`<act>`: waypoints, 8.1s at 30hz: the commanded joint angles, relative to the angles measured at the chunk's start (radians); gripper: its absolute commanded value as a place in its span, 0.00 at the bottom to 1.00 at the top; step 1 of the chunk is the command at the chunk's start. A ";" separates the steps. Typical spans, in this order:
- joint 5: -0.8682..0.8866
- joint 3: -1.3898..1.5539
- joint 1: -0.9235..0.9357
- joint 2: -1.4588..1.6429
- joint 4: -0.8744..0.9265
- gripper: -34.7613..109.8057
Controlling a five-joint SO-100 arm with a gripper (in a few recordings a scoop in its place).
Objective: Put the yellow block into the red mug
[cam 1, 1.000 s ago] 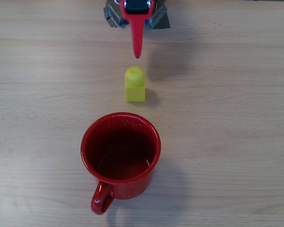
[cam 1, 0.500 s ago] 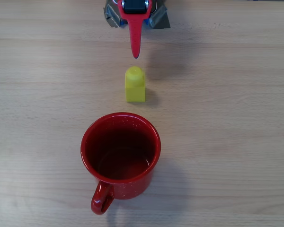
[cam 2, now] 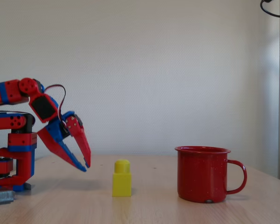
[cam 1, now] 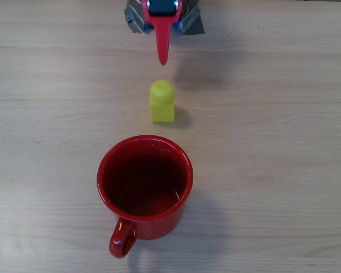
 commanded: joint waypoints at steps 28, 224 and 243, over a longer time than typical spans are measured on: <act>0.058 -0.848 0.018 -0.879 0.196 0.28; 0.021 -2.809 0.106 -2.398 0.453 0.66; 0.043 -2.632 0.140 -2.057 0.331 0.25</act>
